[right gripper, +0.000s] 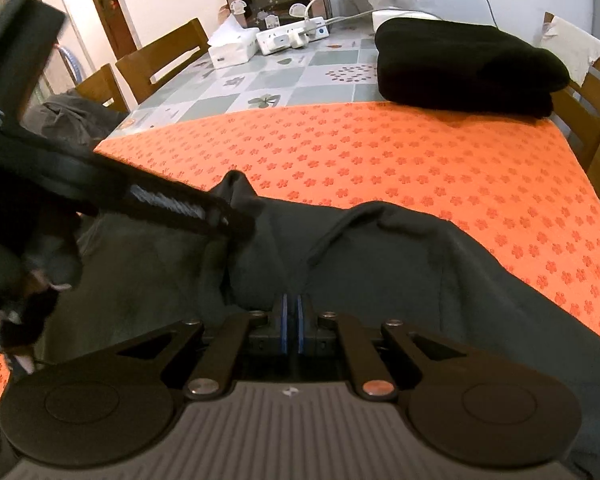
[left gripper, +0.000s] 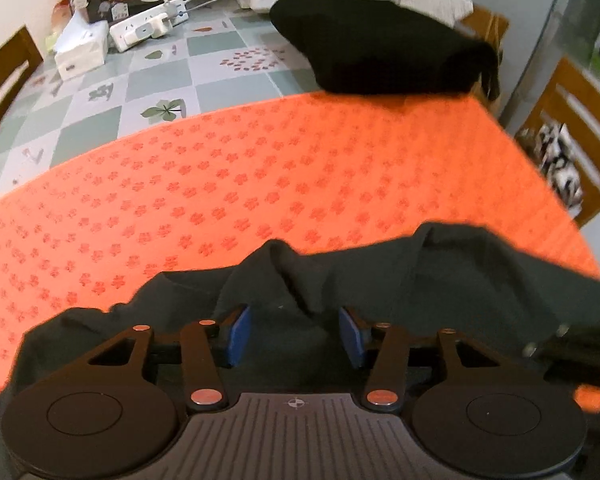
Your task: Fold clothes
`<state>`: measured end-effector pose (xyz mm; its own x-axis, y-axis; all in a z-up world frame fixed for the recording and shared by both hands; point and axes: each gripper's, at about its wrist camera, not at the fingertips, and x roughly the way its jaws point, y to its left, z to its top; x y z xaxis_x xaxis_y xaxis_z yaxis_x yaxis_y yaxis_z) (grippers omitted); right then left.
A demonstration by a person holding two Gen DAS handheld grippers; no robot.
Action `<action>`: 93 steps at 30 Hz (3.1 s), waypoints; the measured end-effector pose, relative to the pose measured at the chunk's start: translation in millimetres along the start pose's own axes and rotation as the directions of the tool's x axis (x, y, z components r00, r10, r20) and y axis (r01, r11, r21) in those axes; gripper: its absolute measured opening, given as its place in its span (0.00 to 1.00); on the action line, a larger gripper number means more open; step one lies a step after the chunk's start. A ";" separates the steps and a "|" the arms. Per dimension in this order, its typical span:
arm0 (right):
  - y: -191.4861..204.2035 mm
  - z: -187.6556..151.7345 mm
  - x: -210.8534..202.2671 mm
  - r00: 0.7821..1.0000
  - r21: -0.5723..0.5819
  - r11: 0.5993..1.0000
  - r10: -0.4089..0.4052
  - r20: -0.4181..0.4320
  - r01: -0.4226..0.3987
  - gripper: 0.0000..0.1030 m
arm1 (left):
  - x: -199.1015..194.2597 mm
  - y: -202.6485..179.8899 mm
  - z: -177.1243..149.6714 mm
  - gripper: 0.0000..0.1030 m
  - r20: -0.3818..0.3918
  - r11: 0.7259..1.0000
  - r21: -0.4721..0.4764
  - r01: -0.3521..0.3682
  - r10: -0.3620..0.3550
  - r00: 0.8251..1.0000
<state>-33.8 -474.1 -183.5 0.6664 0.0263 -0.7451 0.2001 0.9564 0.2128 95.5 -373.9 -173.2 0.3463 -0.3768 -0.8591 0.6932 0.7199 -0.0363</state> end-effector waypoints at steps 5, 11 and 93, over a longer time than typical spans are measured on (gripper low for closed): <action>-3.1 2.2 1.5 1.000 0.000 1.000 -0.016 0.009 0.016 0.05 | -14.1 13.1 -17.1 0.46 -0.017 0.997 0.020 -0.070 0.071 0.997; -6.8 2.2 -1.0 0.999 -0.010 0.999 -0.035 0.019 0.036 0.02 | -36.3 42.9 -45.9 0.44 -0.059 0.990 -0.090 -0.111 0.106 0.993; 14.4 -85.6 -83.0 0.967 -0.513 0.820 0.226 -0.120 -0.255 0.46 | -109.3 27.5 -193.6 0.53 0.081 0.854 0.520 0.002 -0.052 0.995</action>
<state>-147.7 -437.6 -172.7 0.6033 0.2767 -0.7479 -0.3744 0.9264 0.0407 -45.7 -200.1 -179.1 0.3603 -0.4598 -0.8116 0.9214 0.3111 0.2327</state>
